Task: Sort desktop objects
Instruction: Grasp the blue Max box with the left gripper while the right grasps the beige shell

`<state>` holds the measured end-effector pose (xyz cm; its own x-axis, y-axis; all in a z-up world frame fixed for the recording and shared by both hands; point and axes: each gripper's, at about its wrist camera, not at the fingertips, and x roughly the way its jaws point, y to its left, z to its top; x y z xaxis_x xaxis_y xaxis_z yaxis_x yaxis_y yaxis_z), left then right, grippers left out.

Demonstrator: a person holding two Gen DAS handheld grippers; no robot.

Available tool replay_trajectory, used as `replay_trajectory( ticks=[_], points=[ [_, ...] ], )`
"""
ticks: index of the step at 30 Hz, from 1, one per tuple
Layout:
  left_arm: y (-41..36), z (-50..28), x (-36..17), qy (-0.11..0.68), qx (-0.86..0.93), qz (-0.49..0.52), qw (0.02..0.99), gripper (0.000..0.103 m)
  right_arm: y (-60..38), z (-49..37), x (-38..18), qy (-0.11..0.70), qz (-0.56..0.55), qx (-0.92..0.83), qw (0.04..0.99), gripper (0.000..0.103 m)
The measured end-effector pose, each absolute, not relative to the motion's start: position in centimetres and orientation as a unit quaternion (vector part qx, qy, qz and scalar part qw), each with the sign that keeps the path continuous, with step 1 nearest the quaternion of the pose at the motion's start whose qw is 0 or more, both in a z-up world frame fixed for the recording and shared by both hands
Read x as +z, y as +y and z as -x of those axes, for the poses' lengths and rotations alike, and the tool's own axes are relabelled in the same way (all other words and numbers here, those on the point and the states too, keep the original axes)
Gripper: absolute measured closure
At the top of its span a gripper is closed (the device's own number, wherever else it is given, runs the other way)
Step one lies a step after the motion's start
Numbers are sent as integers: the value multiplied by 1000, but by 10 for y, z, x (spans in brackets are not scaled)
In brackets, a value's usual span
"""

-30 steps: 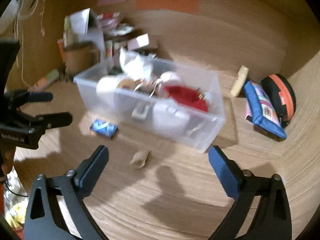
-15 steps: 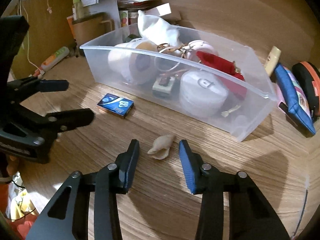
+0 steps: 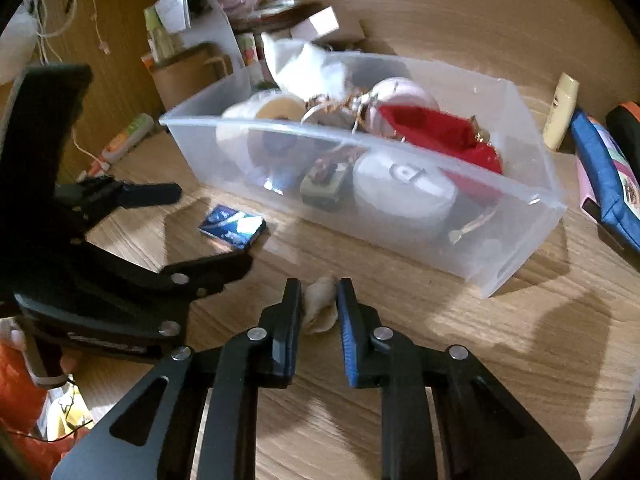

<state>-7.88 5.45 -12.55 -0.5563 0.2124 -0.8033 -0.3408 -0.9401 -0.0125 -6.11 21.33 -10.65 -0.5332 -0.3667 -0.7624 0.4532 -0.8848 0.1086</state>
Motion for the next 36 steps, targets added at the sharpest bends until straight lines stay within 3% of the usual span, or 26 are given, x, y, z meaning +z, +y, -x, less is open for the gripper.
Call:
replay_trajectory(
  ticks=[6,8,12,17,22,36],
  points=[
    [58,83,-128,81,876,452,146,2,228,62,-99,9,-401,-880,255,87],
    [58,84,-129,75,875,457,145,13,230,60,-96,1,-396,-880,262,87],
    [61,83,-129,70,877,452,144,20,228,52,-94,7,-387,-879,277,87],
    [65,77,-127,71,882,442,147,41,228,49,-93,8,-379,-880,287,87],
    [65,72,-124,70,883,439,150,52,231,49,-93,2,-378,-881,285,87],
    [47,58,-106,54,884,432,172,53,244,51,-86,-20,-377,-887,266,87]
  ],
)
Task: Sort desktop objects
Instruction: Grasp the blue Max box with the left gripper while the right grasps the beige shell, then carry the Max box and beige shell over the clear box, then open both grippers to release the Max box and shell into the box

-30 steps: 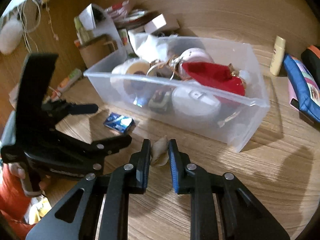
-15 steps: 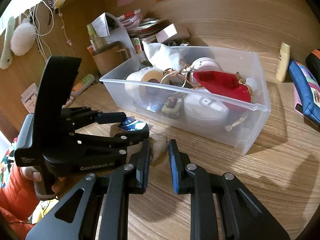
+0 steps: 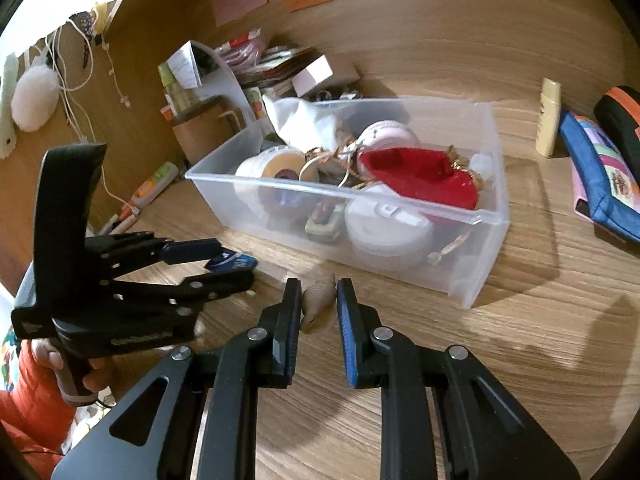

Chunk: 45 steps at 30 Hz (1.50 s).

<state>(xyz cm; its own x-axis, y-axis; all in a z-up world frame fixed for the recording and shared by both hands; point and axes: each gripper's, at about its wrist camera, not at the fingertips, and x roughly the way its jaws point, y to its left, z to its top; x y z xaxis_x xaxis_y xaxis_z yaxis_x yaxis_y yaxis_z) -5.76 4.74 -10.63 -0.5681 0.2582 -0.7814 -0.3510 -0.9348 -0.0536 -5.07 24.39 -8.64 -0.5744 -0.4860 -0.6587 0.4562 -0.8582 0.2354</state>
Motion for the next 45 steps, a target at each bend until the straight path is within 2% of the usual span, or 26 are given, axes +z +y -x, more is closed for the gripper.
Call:
replay_trajectory(
  ticks=[19,25,33,40,45],
  points=[
    [32,74,-33,32,907,369,200,53,250,70,-32,-27,-321,-912,253,87],
    [34,101,-36,27,905,375,201,53,245,95,-31,-19,-320,-919,230,87],
    [34,131,-53,23,899,389,199,53,245,121,-58,-28,-356,-907,225,87],
    [33,142,-61,6,896,391,209,52,231,118,-62,21,-350,-914,206,86],
    [33,143,-60,11,899,385,210,49,232,119,-63,20,-350,-914,204,85]
  ],
)
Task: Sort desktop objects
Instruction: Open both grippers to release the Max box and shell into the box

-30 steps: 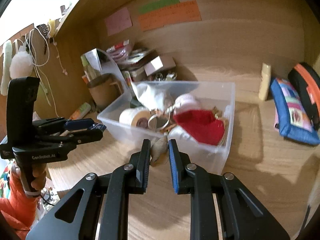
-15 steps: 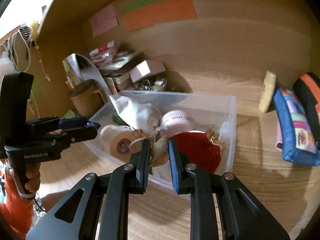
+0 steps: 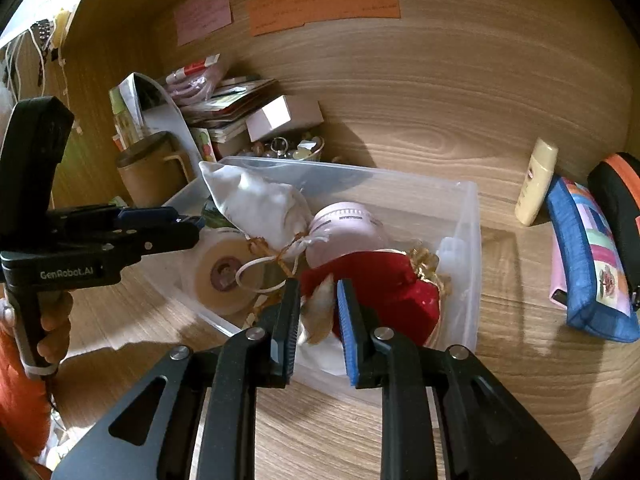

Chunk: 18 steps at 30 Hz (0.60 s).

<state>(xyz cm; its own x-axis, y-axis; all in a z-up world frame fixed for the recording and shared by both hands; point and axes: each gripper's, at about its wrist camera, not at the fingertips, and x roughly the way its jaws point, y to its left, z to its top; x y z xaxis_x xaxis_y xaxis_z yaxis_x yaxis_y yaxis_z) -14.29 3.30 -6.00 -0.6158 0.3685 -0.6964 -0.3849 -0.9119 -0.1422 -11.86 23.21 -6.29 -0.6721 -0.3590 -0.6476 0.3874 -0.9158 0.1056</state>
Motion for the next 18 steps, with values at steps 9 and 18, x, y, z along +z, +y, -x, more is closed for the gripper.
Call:
replay_trajectory(
  ticks=[9,18],
  points=[
    [33,139,-57,27,903,376,208,38,231,118,-62,23,-346,-916,202,83],
    [31,126,-49,36,912,365,182,28,236,114,-56,20,-326,-926,187,54]
  ],
)
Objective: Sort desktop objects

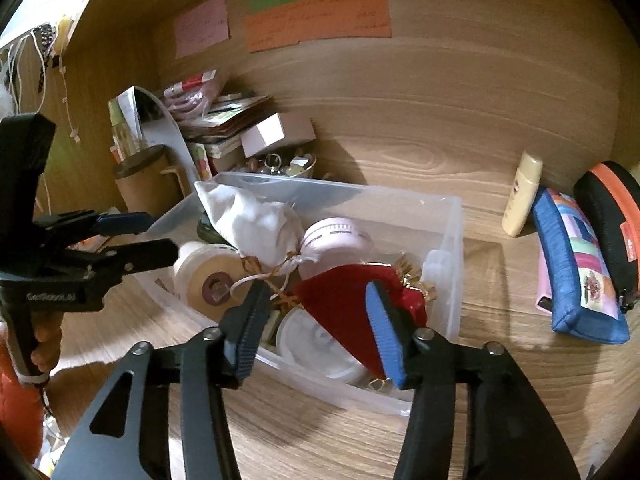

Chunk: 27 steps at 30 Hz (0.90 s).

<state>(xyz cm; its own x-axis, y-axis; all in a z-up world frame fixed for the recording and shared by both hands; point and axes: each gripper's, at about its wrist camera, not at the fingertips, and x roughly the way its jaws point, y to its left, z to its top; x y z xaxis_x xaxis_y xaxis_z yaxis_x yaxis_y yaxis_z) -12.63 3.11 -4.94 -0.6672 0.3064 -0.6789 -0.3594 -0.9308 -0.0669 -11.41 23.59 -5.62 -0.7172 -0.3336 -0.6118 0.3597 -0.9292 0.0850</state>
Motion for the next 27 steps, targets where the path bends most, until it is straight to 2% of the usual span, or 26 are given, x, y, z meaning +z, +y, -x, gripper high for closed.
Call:
replay_trajectory(
  ticks=[4,6,8,19,27],
  points=[
    [29,115,-44,43,916,359,174,22,237,117,-56,21,-338,-925,174,50],
    [27,109,-40,44,919,354,169,16,237,115,-53,24,-337,-926,165,43],
    [26,103,-36,45,922,348,165,8,237,109,-47,30,-329,-931,154,32],
    [22,63,-16,56,933,324,144,5,236,51,-5,51,-270,-954,118,1],
    [17,23,0,60,946,289,136,2,237,12,14,40,-244,-964,98,0]
  ],
)
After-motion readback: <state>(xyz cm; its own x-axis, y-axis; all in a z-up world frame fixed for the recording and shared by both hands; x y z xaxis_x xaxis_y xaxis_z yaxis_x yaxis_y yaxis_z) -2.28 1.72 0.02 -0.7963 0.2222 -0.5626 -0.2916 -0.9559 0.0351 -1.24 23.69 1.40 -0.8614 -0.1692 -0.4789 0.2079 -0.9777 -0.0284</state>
